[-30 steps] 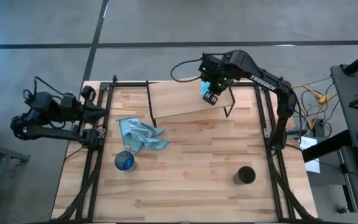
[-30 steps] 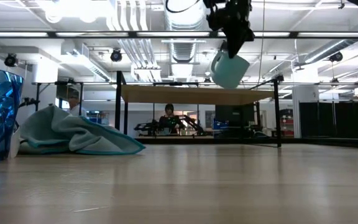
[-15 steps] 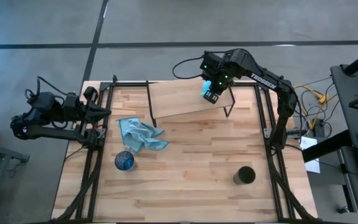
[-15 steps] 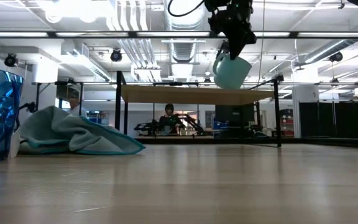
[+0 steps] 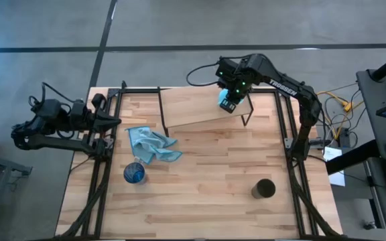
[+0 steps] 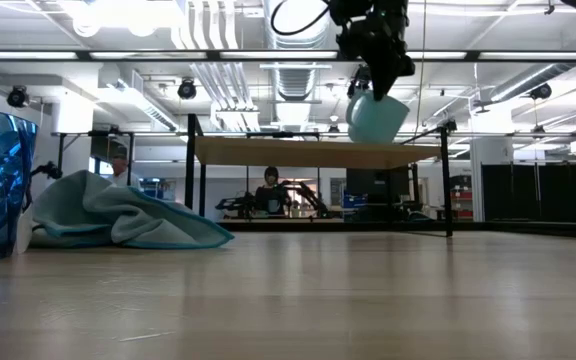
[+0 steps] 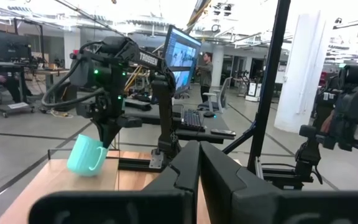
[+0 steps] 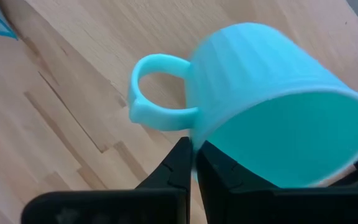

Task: Stack small to large cups/mugs on shelf
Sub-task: Put the light blue mug on the shelf

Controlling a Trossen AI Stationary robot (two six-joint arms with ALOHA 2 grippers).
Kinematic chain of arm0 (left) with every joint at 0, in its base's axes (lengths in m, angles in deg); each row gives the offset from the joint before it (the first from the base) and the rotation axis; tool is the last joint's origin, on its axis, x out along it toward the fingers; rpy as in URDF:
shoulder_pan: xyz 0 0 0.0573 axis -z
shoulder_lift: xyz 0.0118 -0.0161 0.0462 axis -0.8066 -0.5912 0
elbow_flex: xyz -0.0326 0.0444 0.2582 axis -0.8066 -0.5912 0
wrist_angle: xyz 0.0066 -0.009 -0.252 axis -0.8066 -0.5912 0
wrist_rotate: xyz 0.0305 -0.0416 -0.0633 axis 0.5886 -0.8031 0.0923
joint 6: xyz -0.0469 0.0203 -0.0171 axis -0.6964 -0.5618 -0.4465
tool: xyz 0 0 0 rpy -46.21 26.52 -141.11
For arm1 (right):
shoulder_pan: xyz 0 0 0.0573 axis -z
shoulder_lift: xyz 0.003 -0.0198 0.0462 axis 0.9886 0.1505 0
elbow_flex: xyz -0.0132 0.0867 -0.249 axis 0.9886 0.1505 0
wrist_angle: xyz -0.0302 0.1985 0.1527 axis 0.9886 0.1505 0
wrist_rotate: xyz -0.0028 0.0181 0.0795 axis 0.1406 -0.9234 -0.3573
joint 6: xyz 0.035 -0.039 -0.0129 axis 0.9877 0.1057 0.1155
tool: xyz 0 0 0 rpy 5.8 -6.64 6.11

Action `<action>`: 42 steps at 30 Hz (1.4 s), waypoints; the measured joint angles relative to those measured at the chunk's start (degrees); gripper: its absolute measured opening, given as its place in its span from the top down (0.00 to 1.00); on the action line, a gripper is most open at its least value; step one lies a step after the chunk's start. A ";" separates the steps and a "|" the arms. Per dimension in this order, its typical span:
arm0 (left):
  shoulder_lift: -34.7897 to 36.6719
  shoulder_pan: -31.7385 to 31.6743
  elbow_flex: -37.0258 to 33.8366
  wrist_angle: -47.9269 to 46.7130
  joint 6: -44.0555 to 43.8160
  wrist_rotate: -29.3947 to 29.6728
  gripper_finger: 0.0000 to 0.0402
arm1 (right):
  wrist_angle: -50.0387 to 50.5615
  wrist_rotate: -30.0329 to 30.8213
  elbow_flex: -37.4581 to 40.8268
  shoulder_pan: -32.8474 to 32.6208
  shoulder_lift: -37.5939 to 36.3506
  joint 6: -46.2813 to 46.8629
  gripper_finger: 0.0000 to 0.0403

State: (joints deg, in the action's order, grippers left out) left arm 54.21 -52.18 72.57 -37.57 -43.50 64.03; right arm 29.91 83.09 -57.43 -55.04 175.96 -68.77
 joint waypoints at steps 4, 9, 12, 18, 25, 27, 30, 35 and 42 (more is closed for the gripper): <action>-0.07 0.00 0.00 0.05 0.00 0.00 1.00 | 0.03 1.61 1.45 -0.03 -0.79 -1.07 0.97; -0.11 0.02 0.00 0.04 0.00 0.00 1.00 | 0.25 1.76 1.90 0.01 -1.71 -0.32 0.97; -0.15 0.00 0.00 0.02 0.02 0.00 1.00 | 0.28 1.74 1.91 -0.02 -1.84 -0.39 0.97; -0.15 0.00 0.00 0.02 0.02 0.00 1.00 | 0.24 1.76 1.94 0.00 -1.87 -1.35 0.97; -0.15 0.01 0.00 0.04 0.00 0.00 1.00 | 0.22 1.78 2.04 -0.02 -1.82 -2.64 0.97; -0.15 0.02 0.00 0.04 0.00 0.00 1.00 | 0.22 1.79 2.06 -0.02 -1.79 -3.42 0.97; -0.15 0.00 0.00 0.04 0.00 0.00 1.00 | 0.18 1.82 2.13 -0.02 -1.69 -4.18 0.97; -0.15 0.00 0.00 0.04 0.00 0.00 1.00 | 0.20 1.93 2.13 -0.02 -1.67 -4.66 0.97; -0.11 0.02 0.00 0.04 0.02 0.00 1.00 | 0.23 1.94 0.51 -0.01 -1.52 -6.41 0.97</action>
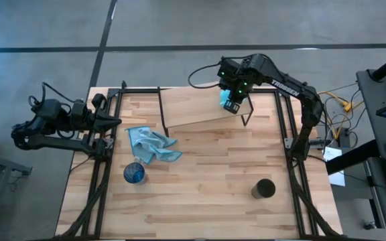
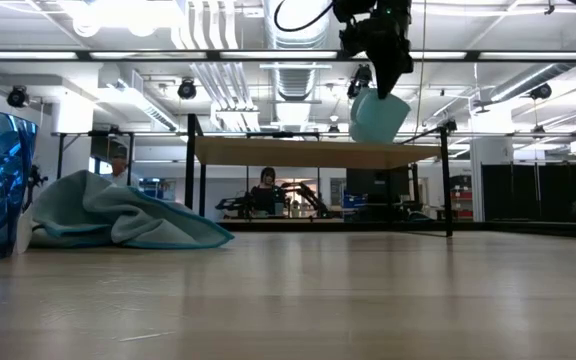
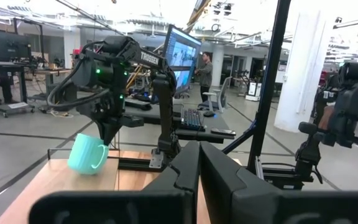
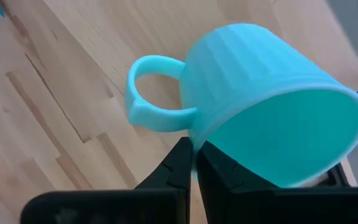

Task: Stack small to large cups/mugs on shelf
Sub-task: Put the light blue mug on the shelf

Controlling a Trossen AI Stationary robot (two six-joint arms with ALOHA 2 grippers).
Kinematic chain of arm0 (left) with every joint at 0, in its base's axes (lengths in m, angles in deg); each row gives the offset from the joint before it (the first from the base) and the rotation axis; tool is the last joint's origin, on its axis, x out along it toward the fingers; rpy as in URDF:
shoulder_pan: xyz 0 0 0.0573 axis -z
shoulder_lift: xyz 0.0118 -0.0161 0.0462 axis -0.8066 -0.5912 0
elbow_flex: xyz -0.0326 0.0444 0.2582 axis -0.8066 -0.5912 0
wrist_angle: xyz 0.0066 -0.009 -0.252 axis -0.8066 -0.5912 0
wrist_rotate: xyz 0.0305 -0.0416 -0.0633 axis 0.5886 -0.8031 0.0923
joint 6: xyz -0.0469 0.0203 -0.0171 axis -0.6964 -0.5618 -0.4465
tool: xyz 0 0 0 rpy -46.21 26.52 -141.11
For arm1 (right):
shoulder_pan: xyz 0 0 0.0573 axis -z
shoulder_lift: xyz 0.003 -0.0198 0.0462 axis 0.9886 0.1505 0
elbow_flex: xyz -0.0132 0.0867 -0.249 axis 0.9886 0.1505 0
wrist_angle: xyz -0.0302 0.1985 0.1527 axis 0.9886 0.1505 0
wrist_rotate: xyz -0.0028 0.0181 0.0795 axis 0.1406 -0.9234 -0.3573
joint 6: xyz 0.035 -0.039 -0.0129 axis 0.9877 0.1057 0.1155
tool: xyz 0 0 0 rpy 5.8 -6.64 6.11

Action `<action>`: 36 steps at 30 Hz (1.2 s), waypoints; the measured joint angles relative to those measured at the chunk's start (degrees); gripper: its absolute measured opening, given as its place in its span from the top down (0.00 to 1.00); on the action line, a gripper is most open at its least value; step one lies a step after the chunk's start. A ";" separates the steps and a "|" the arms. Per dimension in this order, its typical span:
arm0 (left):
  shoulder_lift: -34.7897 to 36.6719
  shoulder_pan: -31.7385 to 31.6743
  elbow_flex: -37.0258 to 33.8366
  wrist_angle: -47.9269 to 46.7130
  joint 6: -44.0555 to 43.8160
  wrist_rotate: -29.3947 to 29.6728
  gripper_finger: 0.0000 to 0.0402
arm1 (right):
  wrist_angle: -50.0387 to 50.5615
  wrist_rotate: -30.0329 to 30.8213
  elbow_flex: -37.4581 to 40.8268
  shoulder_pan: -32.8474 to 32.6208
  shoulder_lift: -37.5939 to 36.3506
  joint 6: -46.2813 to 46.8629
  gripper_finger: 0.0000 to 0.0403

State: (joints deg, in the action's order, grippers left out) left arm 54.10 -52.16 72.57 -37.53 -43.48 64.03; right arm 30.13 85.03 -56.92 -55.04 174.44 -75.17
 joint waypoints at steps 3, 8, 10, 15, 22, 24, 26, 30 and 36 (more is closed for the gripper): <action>-0.04 0.00 0.00 0.00 0.02 0.00 1.00 | -0.01 0.02 -2.12 -0.02 0.00 -0.04 0.97; -0.04 -0.02 0.00 -0.02 0.00 0.00 1.00 | -0.21 0.02 -6.17 -0.02 0.00 -3.64 0.97; -0.04 -0.01 0.00 -0.02 0.02 0.01 1.00 | -0.54 -0.01 -7.33 -0.02 0.00 -3.66 0.97; -0.77 -0.01 0.00 -0.34 -0.02 3.08 1.00 | -0.24 -1.25 -8.15 0.01 0.00 -2.73 0.97; -4.90 -0.02 -0.04 -0.16 -0.04 7.43 1.00 | -0.01 -1.21 -6.68 0.01 0.00 -1.07 0.97; -5.60 -0.02 -0.04 -0.08 -0.04 7.39 1.00 | -0.02 0.36 -6.56 -0.01 0.00 -1.06 0.97; -5.90 -0.02 -0.04 -0.07 -0.04 7.37 1.00 | -0.02 3.03 -6.50 -0.03 0.10 -1.06 0.97; -5.31 -0.02 -0.04 -0.02 -0.04 7.37 1.00 | -0.02 4.55 -6.20 0.03 0.26 -1.03 0.97; -2.91 -0.02 -0.04 0.02 -0.09 7.34 1.00 | -0.07 3.29 -4.35 -0.15 0.98 0.47 0.97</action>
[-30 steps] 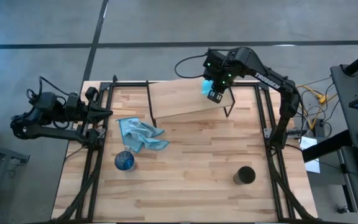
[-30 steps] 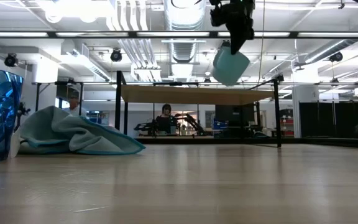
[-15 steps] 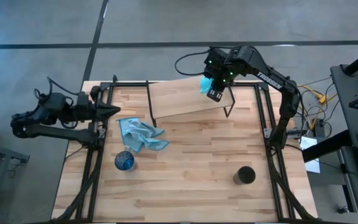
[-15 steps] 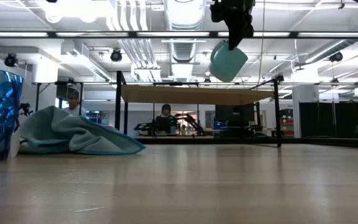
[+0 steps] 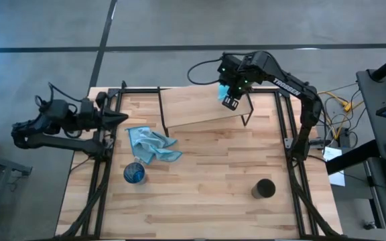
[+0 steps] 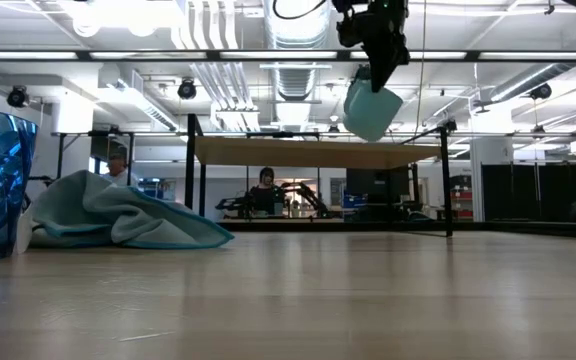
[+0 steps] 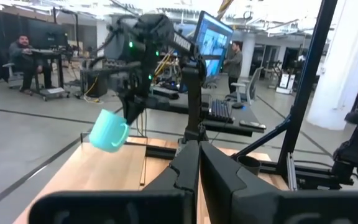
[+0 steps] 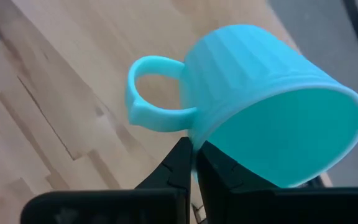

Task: Stack small to large cups/mugs on shelf
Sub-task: Put the light blue mug on the shelf

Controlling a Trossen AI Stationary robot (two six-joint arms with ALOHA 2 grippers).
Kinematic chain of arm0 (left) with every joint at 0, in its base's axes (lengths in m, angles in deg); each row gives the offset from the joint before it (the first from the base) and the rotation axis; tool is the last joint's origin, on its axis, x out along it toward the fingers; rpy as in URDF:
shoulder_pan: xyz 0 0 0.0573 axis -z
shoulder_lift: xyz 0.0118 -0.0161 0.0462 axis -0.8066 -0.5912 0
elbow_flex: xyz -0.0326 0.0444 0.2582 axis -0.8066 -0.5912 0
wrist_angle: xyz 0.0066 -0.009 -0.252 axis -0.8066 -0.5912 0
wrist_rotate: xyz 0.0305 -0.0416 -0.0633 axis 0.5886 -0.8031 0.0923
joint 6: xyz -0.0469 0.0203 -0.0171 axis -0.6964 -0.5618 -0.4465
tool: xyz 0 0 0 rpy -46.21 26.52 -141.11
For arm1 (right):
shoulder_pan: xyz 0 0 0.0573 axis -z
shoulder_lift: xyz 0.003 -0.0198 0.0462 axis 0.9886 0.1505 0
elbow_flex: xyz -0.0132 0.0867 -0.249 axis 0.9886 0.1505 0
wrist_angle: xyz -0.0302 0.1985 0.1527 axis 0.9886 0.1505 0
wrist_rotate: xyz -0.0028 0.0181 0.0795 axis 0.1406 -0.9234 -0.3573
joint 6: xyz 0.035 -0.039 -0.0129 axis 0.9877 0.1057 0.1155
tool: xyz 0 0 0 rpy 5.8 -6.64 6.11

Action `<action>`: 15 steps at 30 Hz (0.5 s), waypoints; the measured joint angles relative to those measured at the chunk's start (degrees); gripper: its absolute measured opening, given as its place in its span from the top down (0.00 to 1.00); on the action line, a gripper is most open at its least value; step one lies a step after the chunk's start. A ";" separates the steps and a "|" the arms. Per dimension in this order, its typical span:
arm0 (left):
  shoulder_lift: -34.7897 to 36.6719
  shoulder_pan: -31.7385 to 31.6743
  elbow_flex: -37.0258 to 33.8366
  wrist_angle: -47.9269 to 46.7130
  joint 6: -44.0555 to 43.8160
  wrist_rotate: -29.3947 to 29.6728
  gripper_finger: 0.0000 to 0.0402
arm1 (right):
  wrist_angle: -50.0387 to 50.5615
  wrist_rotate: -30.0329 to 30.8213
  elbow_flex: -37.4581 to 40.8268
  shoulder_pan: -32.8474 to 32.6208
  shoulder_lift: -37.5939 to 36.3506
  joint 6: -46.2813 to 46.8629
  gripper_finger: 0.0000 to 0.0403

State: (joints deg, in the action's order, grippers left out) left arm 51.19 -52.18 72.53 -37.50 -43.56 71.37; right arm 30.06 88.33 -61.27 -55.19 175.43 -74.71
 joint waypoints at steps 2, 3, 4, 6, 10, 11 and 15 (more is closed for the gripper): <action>0.69 0.00 0.00 0.00 -0.02 0.00 1.00 | 0.05 -0.04 0.96 -0.06 0.15 0.37 0.97; 1.00 0.00 0.00 0.03 -0.02 -0.05 1.00 | 0.03 -0.02 1.34 -0.16 0.15 0.37 0.97; 1.21 0.00 0.00 0.15 -0.02 -0.19 1.00 | 0.09 -0.02 1.61 -0.26 0.17 0.39 0.97; 1.38 0.00 0.00 1.61 -0.15 -0.23 1.00 | 0.02 -0.98 1.64 -0.36 0.03 0.27 0.97; 1.27 0.00 0.00 6.47 -8.03 -0.24 1.00 | 0.00 -6.84 0.71 -0.39 -0.61 0.47 0.97; 1.29 0.00 -0.02 7.93 -10.13 -0.24 1.00 | 0.01 -6.98 0.40 -0.46 -0.66 0.88 0.97; 1.04 0.00 -0.02 15.66 -14.91 -0.24 1.00 | 0.03 -7.06 0.14 -0.37 -0.66 1.07 0.97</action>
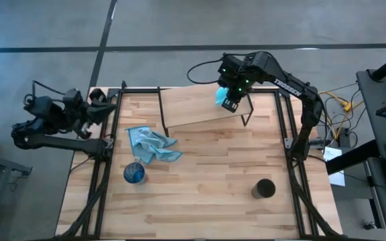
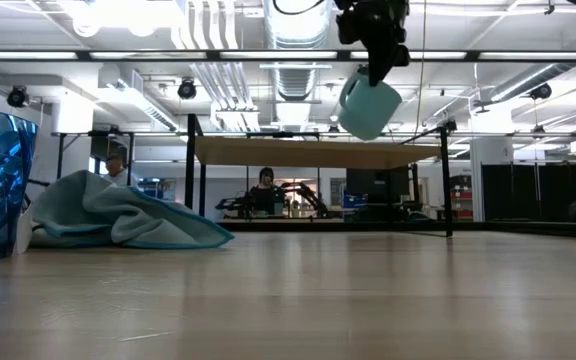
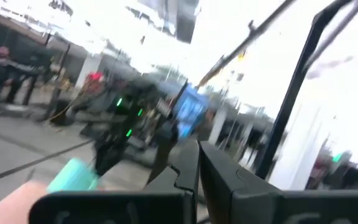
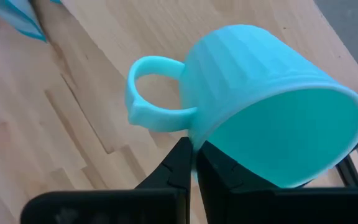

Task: Stack small to large cups/mugs on shelf
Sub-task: Put the light blue mug on the shelf

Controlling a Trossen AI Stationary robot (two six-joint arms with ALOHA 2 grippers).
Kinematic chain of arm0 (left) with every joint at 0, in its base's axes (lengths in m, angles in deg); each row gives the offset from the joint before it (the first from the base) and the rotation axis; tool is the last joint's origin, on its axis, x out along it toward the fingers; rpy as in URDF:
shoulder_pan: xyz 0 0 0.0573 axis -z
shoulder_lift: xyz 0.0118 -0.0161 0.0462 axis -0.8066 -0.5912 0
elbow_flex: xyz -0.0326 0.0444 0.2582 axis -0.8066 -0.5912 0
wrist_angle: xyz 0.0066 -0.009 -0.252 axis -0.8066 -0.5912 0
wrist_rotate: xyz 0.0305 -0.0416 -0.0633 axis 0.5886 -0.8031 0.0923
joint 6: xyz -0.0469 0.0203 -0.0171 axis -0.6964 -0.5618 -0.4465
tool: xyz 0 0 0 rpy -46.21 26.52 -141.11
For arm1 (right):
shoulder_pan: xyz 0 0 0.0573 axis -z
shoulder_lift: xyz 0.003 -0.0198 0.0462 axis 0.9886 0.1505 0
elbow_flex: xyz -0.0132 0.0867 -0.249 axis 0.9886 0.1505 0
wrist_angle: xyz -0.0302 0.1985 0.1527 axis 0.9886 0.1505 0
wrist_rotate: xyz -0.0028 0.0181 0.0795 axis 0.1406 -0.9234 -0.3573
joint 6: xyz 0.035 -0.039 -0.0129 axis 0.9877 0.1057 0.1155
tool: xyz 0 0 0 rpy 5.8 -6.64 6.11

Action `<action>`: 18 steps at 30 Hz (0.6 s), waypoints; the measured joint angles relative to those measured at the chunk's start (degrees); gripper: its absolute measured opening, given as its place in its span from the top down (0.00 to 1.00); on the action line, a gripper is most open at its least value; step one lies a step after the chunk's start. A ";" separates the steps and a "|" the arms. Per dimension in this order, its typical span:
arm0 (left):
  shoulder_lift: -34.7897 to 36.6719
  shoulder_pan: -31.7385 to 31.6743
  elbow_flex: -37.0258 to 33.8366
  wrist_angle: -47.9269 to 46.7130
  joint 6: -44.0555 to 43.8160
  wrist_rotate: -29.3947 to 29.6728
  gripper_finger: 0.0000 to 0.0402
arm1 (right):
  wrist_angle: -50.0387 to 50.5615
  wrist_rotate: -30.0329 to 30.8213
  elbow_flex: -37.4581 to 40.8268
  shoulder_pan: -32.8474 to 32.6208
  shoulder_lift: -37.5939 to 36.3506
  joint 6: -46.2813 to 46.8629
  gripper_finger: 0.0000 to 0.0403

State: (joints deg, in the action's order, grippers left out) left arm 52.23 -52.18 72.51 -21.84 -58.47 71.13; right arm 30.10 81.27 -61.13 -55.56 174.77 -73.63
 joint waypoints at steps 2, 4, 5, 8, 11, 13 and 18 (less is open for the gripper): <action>0.07 0.00 0.01 2.68 -0.54 -0.34 1.00 | 0.01 0.15 0.22 0.00 0.00 0.17 0.97; 0.63 0.00 0.00 2.94 -1.70 -1.24 1.00 | 0.01 0.15 0.30 0.00 0.00 -0.04 0.97; 0.79 0.00 0.00 3.15 -1.03 -1.21 1.00 | 0.01 0.14 0.33 0.00 0.00 -0.04 0.97; 0.76 0.00 0.03 1.60 -0.04 2.41 1.00 | -0.01 0.13 0.39 -0.02 0.00 0.19 0.97; 0.57 0.00 -0.09 1.19 0.22 4.10 1.00 | 0.00 0.13 0.39 -0.01 0.00 0.39 0.97; 0.50 0.02 -0.09 1.45 0.11 4.62 1.00 | 0.01 0.13 0.39 0.00 0.00 0.39 0.97; -0.15 0.00 -0.12 1.23 3.08 6.67 1.00 | 0.00 0.13 0.19 -0.02 0.00 0.39 0.97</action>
State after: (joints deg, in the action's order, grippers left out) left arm 52.08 -52.18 72.39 -20.61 -55.39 77.80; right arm 30.10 81.40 -60.94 -55.58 174.77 -73.24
